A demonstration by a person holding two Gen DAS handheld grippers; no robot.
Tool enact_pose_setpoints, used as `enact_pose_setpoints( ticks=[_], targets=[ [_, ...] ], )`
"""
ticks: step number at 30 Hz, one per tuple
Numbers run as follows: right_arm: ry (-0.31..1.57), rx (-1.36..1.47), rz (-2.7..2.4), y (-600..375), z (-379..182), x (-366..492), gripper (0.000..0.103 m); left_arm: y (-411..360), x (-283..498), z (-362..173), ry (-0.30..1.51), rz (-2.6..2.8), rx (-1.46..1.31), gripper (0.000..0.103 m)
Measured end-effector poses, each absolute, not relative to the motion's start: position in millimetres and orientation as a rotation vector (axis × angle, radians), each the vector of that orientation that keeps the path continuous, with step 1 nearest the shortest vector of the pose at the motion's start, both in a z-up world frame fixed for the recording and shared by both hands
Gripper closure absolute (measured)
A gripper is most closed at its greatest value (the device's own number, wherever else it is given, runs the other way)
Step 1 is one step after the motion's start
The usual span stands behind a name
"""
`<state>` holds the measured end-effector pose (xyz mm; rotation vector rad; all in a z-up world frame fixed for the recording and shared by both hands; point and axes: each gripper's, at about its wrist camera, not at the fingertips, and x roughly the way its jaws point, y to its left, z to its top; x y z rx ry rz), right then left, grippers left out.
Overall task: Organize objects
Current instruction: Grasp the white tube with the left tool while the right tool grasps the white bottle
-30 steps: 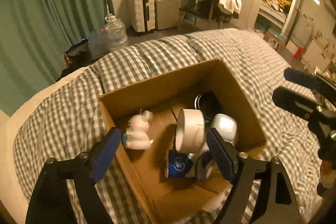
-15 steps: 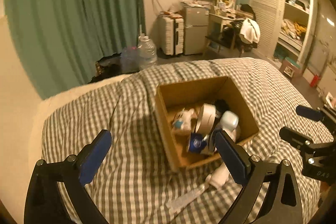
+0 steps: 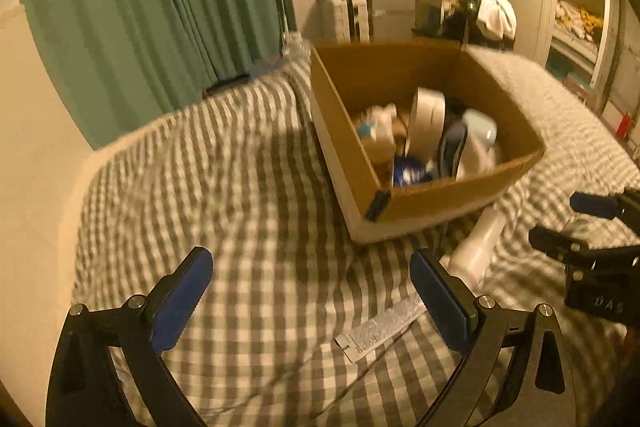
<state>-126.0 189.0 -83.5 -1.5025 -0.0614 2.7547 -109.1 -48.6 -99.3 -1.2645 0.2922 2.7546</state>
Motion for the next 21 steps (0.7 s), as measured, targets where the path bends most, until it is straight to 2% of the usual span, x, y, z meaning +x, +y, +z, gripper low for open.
enact_pose_setpoints(
  ticks=[5, 9, 21],
  targets=[
    [0.056, -1.584, 2.697, 197, -108, -140, 0.031, -41, -114, -138, 0.316, 2.713, -1.348, 0.002],
    [0.145, -1.655, 2.629, 199, -126, -151, 0.031, -40, -113, -165, 0.263, 2.642, -1.414, 0.002],
    [0.439, -1.809, 2.545, 202, -161, -184, 0.031, -32, -118, -185, 0.215, 2.487, -1.488, 0.002]
  ],
)
